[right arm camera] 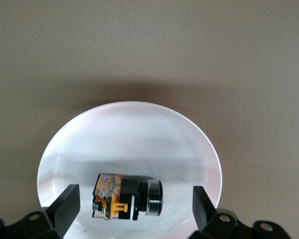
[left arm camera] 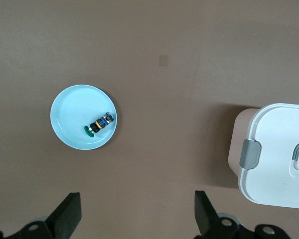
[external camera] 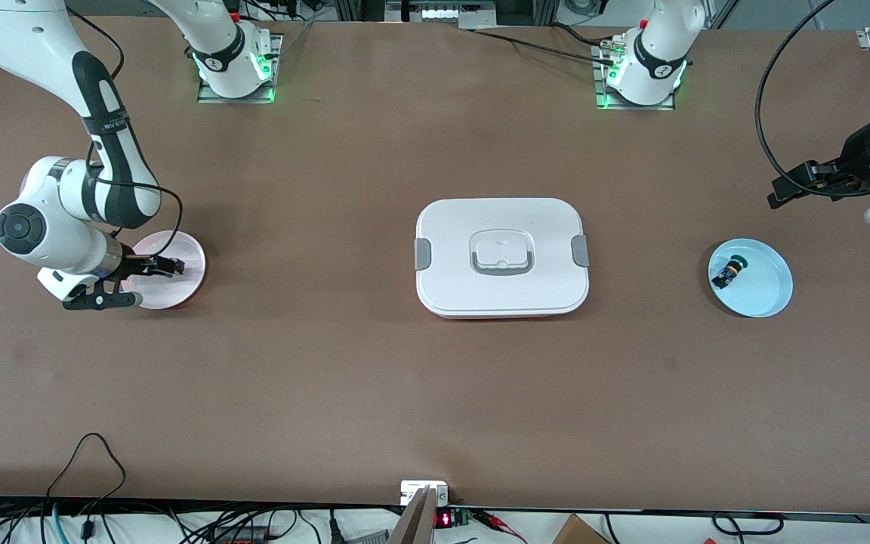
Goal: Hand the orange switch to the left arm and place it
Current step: 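Lower the right gripper over the orange switch on the white plate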
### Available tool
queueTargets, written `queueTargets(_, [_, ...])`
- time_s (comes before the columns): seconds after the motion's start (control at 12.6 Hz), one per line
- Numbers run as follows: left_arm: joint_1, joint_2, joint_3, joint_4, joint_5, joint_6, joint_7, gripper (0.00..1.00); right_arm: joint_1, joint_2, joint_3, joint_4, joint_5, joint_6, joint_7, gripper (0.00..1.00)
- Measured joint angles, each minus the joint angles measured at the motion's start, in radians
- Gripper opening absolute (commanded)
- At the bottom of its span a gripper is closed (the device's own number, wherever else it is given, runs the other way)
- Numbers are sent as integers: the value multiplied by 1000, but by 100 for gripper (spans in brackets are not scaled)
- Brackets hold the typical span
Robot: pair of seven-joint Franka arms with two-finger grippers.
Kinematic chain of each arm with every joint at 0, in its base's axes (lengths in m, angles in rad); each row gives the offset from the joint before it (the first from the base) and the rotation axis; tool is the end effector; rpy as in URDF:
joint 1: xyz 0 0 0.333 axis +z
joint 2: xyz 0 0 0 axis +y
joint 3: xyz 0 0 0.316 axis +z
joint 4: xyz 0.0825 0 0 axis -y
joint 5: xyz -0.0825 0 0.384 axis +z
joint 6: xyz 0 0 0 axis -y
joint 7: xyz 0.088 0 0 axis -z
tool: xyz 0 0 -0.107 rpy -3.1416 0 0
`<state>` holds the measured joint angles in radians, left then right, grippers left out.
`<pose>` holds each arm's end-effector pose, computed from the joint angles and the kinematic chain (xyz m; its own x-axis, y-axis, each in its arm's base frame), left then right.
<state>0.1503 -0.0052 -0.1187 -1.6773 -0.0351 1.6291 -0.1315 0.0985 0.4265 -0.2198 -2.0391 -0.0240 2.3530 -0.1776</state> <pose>0.5544 0.0138 0.5820 0.9853 0.1643 -0.0472 0.1657 -0.9858 0.0284 0.5828 -0.0696 0.2282 0.9891 0.0826 -0.1215 0.0933 -0.9920 0.0852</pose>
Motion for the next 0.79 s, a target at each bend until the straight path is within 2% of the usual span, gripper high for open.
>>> queueTargets(0.79, [0, 0, 0, 0, 0, 0, 0, 100, 0, 30, 1, -29, 0, 0, -1, 100])
